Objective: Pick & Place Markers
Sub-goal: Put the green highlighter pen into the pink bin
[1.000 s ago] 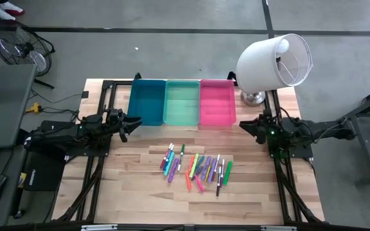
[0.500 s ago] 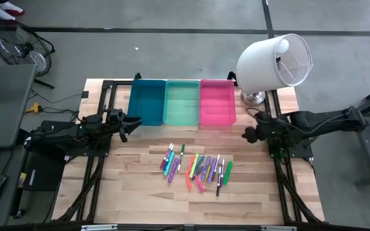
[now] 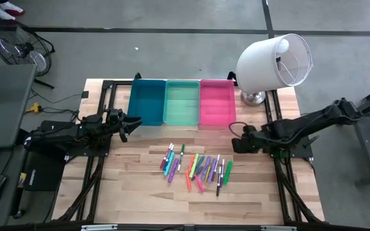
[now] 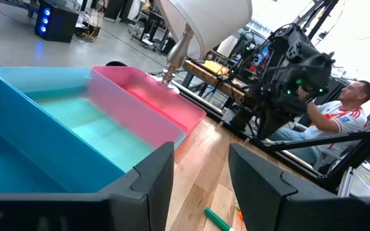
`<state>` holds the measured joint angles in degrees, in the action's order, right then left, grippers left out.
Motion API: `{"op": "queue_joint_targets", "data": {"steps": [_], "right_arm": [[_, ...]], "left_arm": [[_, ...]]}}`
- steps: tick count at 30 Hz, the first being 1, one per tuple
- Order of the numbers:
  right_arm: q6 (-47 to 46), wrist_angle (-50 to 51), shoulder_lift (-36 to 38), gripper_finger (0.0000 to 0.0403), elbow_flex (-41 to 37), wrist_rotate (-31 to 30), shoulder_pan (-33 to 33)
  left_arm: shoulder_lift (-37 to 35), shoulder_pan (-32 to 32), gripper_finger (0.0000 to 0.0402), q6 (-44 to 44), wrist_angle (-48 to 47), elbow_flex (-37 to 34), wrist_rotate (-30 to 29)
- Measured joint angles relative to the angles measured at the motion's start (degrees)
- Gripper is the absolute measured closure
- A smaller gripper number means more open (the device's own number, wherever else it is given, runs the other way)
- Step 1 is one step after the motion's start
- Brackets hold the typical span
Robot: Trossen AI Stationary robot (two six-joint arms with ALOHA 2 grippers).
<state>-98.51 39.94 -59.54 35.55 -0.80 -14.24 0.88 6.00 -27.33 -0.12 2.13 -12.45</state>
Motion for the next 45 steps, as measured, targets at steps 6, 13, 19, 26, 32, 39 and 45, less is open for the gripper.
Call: {"op": "queue_joint_targets", "data": {"steps": [6,13,19,26,32,39,45], "right_arm": [[-5.31,-1.19,-9.69,0.0282,4.87,0.20,-3.68],[-11.66,7.64,-18.16,0.0272,12.26,2.69,-7.90],[-15.73,8.37,-23.47,0.0245,16.09,2.82,-10.36],[-16.14,4.28,-29.12,0.0214,17.19,2.72,-10.55],[-15.58,2.53,-32.54,0.0212,17.14,2.74,-10.11],[-14.41,1.73,-33.90,0.0212,17.11,2.60,-8.74],[-14.45,1.27,-34.39,0.0212,17.11,2.69,-8.62]], "left_arm": [[-0.02,-0.02,0.0254,0.00,0.00,0.01,-0.02],[-0.01,-0.01,0.0254,0.02,0.00,0.01,-0.01],[-0.02,-0.02,0.0254,0.00,0.00,0.00,-0.02],[-0.02,0.00,0.0254,0.00,0.00,0.00,0.00],[-0.02,0.00,0.0254,0.00,0.00,0.02,0.00],[-0.02,0.00,0.0254,0.00,0.00,0.00,0.00],[0.00,-0.01,0.0254,0.00,0.00,0.01,-0.01]]}}
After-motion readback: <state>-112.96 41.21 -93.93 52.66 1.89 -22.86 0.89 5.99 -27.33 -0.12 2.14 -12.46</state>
